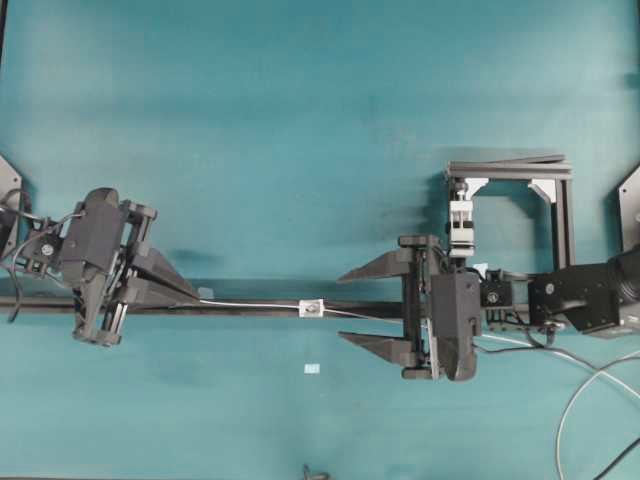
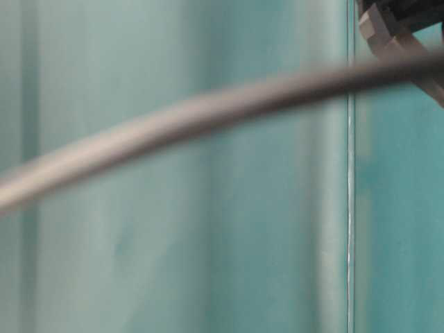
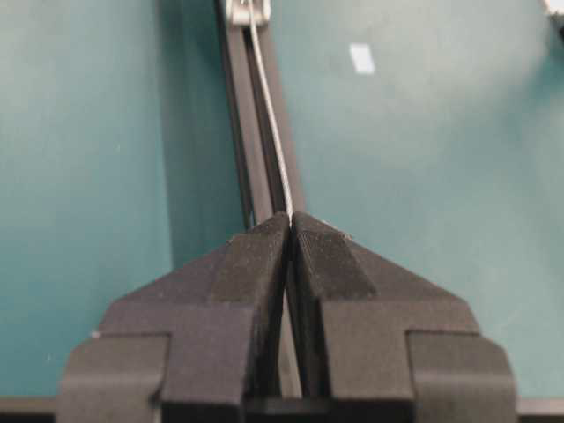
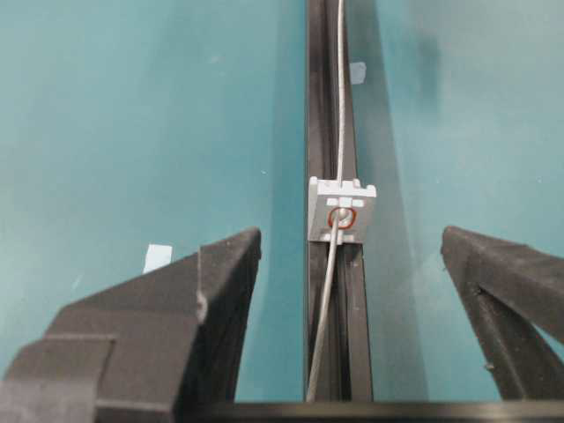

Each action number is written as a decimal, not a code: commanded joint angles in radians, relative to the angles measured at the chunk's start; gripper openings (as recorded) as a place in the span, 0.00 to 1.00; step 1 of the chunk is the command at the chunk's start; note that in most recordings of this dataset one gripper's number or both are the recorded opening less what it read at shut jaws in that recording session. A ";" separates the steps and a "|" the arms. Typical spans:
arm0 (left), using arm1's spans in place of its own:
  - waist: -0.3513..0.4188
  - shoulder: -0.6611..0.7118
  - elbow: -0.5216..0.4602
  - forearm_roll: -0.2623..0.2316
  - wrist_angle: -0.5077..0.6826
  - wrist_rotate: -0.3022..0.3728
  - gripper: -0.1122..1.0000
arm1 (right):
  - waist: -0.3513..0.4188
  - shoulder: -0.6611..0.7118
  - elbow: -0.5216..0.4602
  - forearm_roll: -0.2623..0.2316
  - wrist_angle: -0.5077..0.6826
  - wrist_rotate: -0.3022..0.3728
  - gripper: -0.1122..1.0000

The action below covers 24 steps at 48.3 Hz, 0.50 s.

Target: Insert the wire through the hole in the metal fitting marked with a red label.

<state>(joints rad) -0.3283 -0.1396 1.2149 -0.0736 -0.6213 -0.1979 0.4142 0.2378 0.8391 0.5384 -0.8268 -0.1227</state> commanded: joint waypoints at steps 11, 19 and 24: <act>-0.005 -0.014 -0.005 0.003 0.003 -0.008 0.14 | 0.003 -0.034 -0.012 -0.003 -0.005 0.000 0.92; -0.005 -0.014 -0.005 0.003 0.003 -0.008 0.49 | 0.003 -0.035 -0.009 -0.003 -0.006 0.000 0.92; -0.005 -0.014 -0.005 0.002 0.003 -0.008 0.76 | 0.003 -0.035 -0.008 -0.003 -0.005 0.000 0.92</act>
<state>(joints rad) -0.3283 -0.1396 1.2164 -0.0736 -0.6136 -0.2071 0.4142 0.2378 0.8391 0.5384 -0.8283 -0.1227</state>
